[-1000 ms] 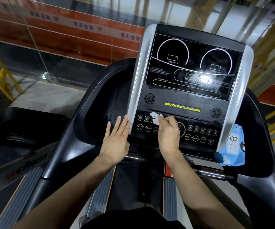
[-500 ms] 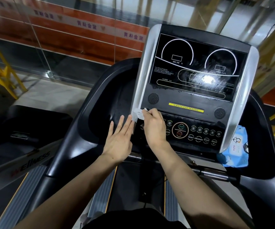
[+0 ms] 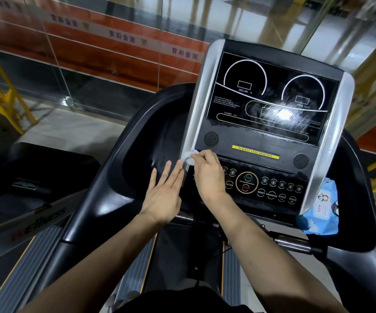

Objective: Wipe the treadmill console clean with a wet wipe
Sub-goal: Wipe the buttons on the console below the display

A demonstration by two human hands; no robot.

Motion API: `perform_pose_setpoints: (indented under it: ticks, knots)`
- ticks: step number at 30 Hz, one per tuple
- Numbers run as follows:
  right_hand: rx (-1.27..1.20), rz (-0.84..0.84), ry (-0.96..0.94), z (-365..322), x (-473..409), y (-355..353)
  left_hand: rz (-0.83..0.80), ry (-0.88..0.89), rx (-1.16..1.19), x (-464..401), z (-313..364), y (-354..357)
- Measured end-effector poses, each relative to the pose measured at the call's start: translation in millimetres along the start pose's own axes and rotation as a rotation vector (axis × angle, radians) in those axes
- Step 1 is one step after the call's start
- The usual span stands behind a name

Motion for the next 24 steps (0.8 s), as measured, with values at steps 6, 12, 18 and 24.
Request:
perform_pose_setpoints:
  ticks: [6, 12, 18, 24]
  knots:
    - [0.048, 0.003, -0.066, 6, 0, 1, 0.009, -0.012, -0.011, -1, 2, 3]
    - [-0.008, 0.128, -0.048, 20, 3, -3, 0.036, 0.027, -0.014, 3, 11, 6]
    - [-0.061, 0.197, 0.017, 54, 14, -19, 0.021, 0.071, -0.013, 1, 31, 10]
    - [-0.032, 0.218, 0.057, 97, 30, -42, 0.036, 0.135, -0.011, -10, 64, 11]
Point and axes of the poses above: each hand's wrist, its own x-axis away from the middle knuckle, its own y-axis out of the palm, z = x × y, the point moved 5 cm from there along -x, towards the middle knuckle, and after that the axes turned 5 degrees about x, right-handed, at the moved point
